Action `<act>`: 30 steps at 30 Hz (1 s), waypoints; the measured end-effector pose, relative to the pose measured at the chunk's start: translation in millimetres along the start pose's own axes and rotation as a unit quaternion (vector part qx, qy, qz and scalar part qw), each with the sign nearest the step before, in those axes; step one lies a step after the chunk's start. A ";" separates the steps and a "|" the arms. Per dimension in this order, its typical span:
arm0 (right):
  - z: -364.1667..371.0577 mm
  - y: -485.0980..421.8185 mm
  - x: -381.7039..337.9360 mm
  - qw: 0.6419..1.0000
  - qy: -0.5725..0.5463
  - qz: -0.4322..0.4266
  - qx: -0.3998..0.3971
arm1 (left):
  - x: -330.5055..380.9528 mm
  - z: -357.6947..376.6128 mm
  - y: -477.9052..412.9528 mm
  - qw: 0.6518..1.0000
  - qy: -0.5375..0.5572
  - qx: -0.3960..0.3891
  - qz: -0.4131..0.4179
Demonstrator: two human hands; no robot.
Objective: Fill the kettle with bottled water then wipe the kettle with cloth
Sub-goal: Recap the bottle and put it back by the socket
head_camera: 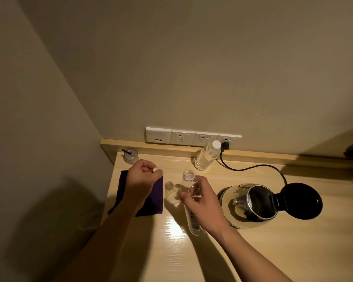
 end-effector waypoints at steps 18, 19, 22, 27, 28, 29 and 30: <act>-11.0 7.9 -23.6 0.997 -0.046 -0.045 0.038 | 99.8 60.7 66.3 0.981 0.087 -0.142 0.100; -13.1 8.0 -25.2 0.997 -0.043 -0.049 0.045 | 99.6 62.0 66.7 0.981 0.083 -0.142 0.099; -18.5 9.9 -28.1 0.995 -0.041 -0.061 0.063 | 101.7 63.7 66.3 0.984 0.059 -0.135 0.104; -24.3 13.7 -31.1 0.994 -0.061 -0.058 0.075 | 110.2 67.8 67.7 0.984 0.003 -0.129 0.119; -24.3 13.6 -32.0 0.993 -0.080 -0.059 0.059 | 112.8 70.3 67.8 0.981 0.010 -0.152 0.124; -23.6 13.5 -33.9 0.992 -0.100 -0.067 0.034 | 116.9 72.9 68.1 0.974 0.018 -0.182 0.131; -23.0 13.7 -36.5 0.990 -0.116 -0.079 0.009 | 121.8 74.7 68.3 0.967 0.020 -0.211 0.140</act>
Point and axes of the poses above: each hand's wrist, its own y-axis away from the middle knuckle, its own z-axis out of the palm, x = y × z, the point moved 10 cm from there along -y, towards the middle knuckle, and after that the axes turned 6 degrees about z, right-handed, at the moved point
